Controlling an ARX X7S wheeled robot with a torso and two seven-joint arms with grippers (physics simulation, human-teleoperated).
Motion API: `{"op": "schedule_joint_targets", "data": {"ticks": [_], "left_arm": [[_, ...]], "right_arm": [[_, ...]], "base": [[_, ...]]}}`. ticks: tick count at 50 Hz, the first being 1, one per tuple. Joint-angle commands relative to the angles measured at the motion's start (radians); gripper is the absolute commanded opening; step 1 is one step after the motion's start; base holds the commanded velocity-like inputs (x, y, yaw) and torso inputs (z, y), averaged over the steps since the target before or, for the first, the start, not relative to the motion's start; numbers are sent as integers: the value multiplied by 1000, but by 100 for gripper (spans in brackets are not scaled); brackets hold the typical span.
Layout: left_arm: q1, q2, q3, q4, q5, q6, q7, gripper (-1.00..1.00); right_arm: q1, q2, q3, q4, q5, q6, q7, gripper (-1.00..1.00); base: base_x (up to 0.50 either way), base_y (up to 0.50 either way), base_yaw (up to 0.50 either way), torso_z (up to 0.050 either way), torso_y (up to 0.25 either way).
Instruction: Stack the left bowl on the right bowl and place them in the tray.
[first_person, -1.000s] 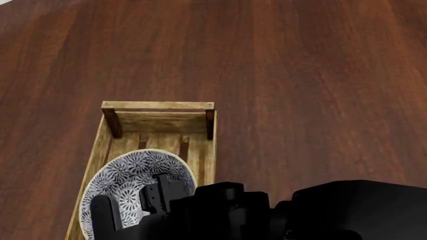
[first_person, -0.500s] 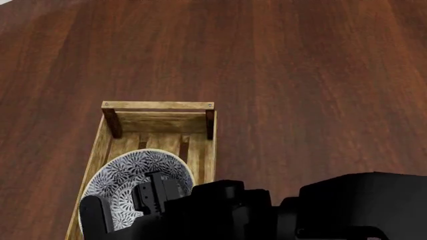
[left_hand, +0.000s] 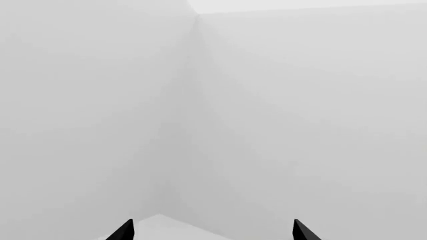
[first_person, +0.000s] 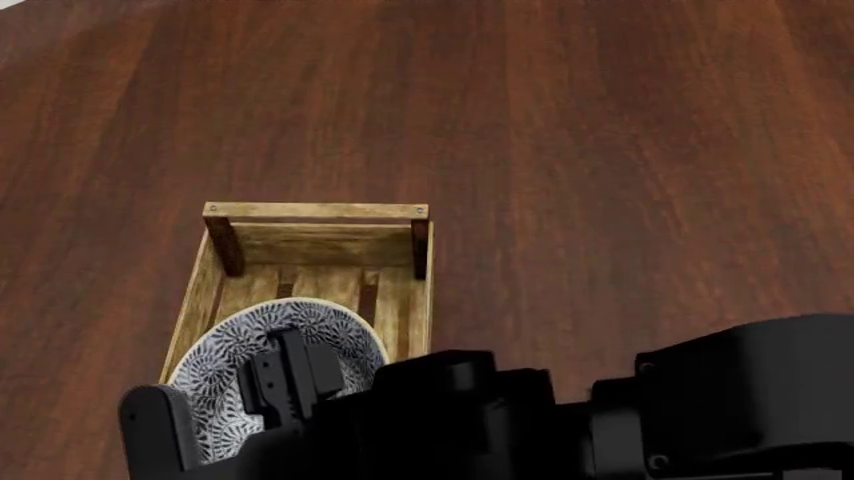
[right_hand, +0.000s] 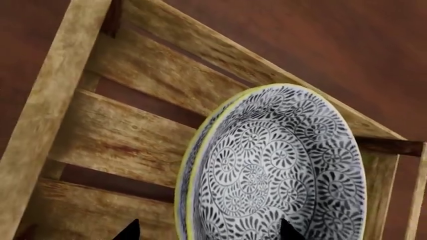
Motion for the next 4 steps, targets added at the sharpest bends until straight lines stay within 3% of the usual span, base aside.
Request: {"op": "schedule_joint_targets", "data": {"ticks": [1, 4], "left_arm": [[2, 0, -9, 6, -4, -5, 0, 100], [2, 0, -12, 8, -5, -8, 0, 100]], "right_arm": [[45, 28, 37, -84, 37, 47, 39, 100], [46, 26, 45, -80, 38, 46, 42, 100]], "base": [[0, 0, 0, 0, 0], [0, 0, 0, 0, 0]]}}
